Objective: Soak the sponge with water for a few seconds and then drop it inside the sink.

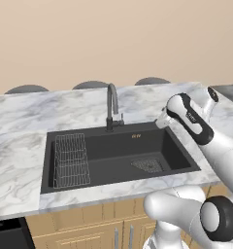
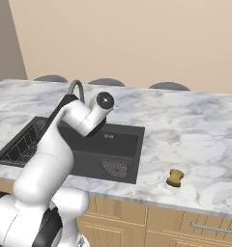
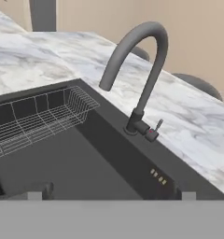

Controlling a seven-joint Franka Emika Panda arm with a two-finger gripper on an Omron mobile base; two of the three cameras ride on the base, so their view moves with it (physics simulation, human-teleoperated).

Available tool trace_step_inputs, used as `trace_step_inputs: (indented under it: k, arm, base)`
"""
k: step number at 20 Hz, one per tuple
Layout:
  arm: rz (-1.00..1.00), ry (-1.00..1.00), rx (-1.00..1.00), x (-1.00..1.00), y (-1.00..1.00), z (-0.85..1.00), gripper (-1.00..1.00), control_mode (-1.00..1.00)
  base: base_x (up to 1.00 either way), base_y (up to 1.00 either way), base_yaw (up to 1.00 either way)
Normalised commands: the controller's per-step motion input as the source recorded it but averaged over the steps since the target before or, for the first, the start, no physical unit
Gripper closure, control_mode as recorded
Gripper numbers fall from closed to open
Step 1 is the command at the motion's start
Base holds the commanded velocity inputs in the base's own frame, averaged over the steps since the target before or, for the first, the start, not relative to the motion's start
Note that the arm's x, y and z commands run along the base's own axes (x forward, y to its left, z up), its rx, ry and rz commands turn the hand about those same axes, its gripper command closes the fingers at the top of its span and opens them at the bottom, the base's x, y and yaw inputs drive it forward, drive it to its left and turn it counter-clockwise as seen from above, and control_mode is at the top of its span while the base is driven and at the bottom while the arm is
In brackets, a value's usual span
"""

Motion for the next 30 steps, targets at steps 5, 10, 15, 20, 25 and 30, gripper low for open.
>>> trace_step_inputs:
  k: [5, 10, 15, 20, 25, 30]
  arm:
    - [-0.01, -0.20, 0.06, 0.08, 0.00, -0.12, -1.00, -1.00]
    - [0.00, -0.17, 0.01, 0.06, 0.00, -0.24, -1.00, -1.00]
    - [0.00, -0.05, 0.00, 0.21, 0.07, -0.06, -1.00, -1.00]
    - [0.00, 0.00, 0.00, 0.06, 0.22, 0.00, -1.00, -1.00]
    - [0.00, 0.02, 0.06, 0.00, 0.02, 0.00, -1.00, -1.00]
    - [0.00, 0.07, 0.19, 0.00, 0.00, 0.00, -1.00, -1.00]
  base:
    - [0.00, 0.00, 0.00]
    - [0.00, 0.00, 0.00]
    - [0.00, 0.00, 0.00]
    - [0.00, 0.00, 0.00]
    - [0.00, 0.00, 0.00]
    - [0.00, 0.00, 0.00]
